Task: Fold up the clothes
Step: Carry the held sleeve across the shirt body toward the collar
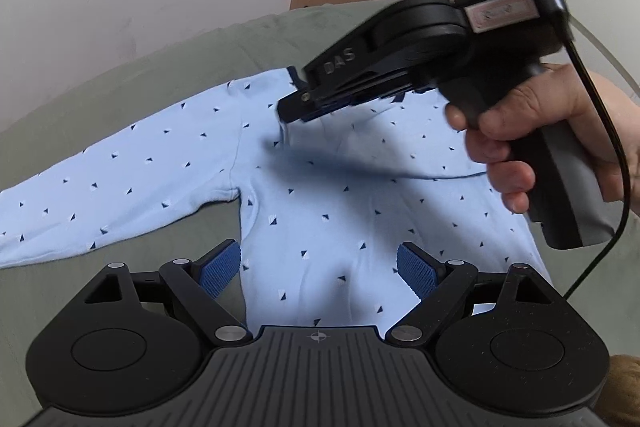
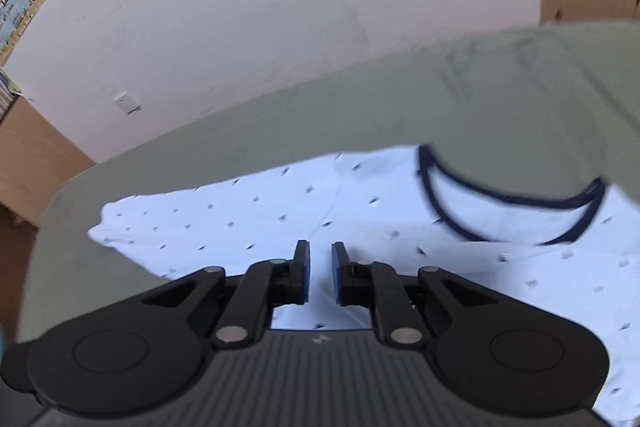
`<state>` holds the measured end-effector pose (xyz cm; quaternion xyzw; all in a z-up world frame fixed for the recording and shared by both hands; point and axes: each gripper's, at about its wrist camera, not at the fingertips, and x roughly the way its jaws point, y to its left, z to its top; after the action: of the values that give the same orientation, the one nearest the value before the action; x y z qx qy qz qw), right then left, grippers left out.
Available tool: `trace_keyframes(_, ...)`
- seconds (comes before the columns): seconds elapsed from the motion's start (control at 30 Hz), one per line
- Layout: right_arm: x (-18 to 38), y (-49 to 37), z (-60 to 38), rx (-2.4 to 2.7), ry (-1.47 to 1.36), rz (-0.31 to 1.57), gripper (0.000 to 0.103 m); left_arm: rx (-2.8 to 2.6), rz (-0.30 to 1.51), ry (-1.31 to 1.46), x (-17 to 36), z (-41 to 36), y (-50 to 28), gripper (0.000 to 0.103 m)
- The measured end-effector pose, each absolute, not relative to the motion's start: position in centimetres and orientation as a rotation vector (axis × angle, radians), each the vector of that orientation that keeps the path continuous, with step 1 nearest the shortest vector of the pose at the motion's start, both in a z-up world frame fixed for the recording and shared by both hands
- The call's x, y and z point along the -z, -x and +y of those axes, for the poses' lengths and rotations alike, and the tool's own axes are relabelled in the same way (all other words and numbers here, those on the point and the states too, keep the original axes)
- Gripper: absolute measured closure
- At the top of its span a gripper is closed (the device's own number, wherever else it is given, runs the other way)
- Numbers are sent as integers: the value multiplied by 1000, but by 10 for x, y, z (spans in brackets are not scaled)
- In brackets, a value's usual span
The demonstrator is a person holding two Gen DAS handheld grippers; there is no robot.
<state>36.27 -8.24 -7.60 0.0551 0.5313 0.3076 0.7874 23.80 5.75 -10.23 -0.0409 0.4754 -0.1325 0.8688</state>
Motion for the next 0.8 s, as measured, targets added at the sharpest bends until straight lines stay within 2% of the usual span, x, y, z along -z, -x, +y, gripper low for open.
trace_keyframes(0.03, 79, -363, -81, -664, -126, 1156, 81, 274, 996, 86, 102, 58, -238, 17)
trace_keyframes(0.13, 77, -360, -84, -674, -135, 1155, 81, 269, 993, 88, 100, 59, -238, 17)
trace_keyframes(0.2, 66, -358, -99, -676, -162, 1130, 76, 269, 990, 88, 98, 58, -238, 17)
trace_keyframes(0.27, 58, -357, -113, -655, -163, 1102, 54, 271, 984, 91, 98, 57, -238, 17)
trace_keyframes(0.3, 53, -356, -122, -636, -146, 1085, 51, 271, 982, 93, 98, 56, -238, 17)
trace_keyframes(0.5, 62, -344, -125, -643, 11, 1085, 51, 271, 981, 133, 103, 58, -230, 17)
trace_keyframes(0.8, 85, -307, -84, -732, 389, 961, 51, 252, 1010, 116, 113, 78, -210, 17)
